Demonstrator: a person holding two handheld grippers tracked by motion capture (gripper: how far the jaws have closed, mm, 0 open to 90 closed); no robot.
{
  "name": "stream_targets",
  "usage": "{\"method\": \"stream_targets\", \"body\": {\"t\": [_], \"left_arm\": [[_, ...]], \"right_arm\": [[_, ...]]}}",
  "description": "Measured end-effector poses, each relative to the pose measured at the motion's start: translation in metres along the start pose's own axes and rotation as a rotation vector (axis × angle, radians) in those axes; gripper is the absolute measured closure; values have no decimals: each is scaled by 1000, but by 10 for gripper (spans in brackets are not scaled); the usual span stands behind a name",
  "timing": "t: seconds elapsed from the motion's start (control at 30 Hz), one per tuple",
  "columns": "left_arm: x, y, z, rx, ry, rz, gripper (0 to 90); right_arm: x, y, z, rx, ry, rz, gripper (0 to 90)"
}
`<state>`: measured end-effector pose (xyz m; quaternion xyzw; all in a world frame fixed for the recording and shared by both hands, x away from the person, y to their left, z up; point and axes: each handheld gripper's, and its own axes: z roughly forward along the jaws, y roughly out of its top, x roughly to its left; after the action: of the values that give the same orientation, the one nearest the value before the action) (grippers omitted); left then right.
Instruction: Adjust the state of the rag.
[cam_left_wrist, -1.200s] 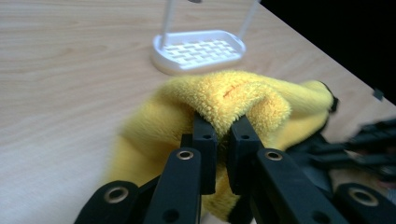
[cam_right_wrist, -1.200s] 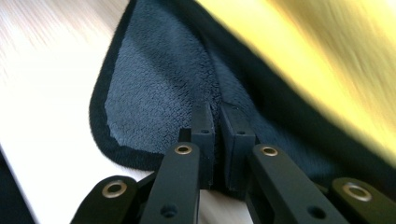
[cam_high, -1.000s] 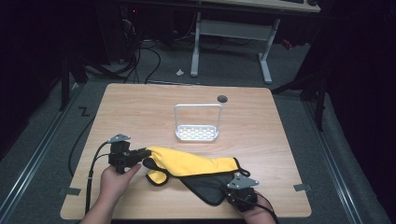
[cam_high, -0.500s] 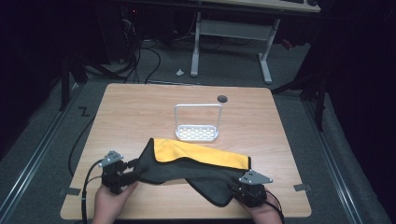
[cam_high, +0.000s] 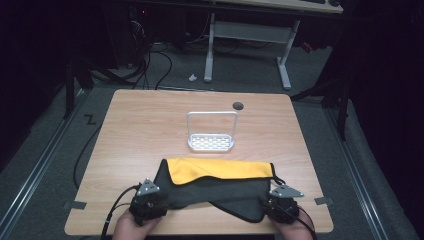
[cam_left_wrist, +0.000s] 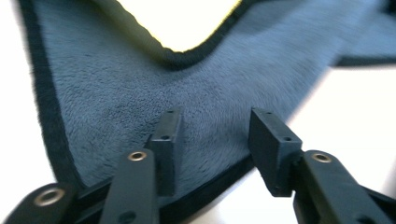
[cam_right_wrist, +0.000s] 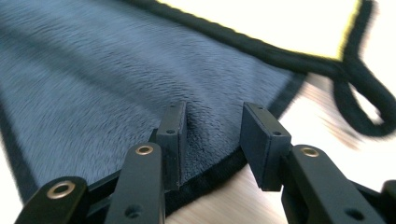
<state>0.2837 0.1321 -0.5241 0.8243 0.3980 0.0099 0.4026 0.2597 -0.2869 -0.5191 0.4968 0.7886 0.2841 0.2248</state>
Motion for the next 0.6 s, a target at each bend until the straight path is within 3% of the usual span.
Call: {"method": "stream_targets", "body": {"t": [0.07,0.1,0.13,0.2,0.27,0.3,0.37,0.5,0.6], "left_arm": [[-4,1,-2,-7,30,32,576],[-2,5,-3,-38,66,54,570],[1,8,-3,-54,81,54,569],[14,18,4,-63,104,40,570],[26,26,15,-40,179,63,584],[32,28,18,-53,186,72,606],[41,35,25,-75,212,71,616],[49,52,38,-66,255,109,636],[48,57,41,-58,270,99,635]], "right_arm": [[-6,-3,-4,7,-42,11,622],[-6,-2,-5,-3,-46,16,622],[-4,3,-6,-48,-23,34,622],[-2,7,-3,-54,-8,37,623],[4,13,4,-40,26,30,633],[9,15,12,0,8,10,630],[8,15,14,-7,-10,-10,627],[-9,18,20,-12,-42,41,623],[-18,23,27,-25,-53,65,618]]}}
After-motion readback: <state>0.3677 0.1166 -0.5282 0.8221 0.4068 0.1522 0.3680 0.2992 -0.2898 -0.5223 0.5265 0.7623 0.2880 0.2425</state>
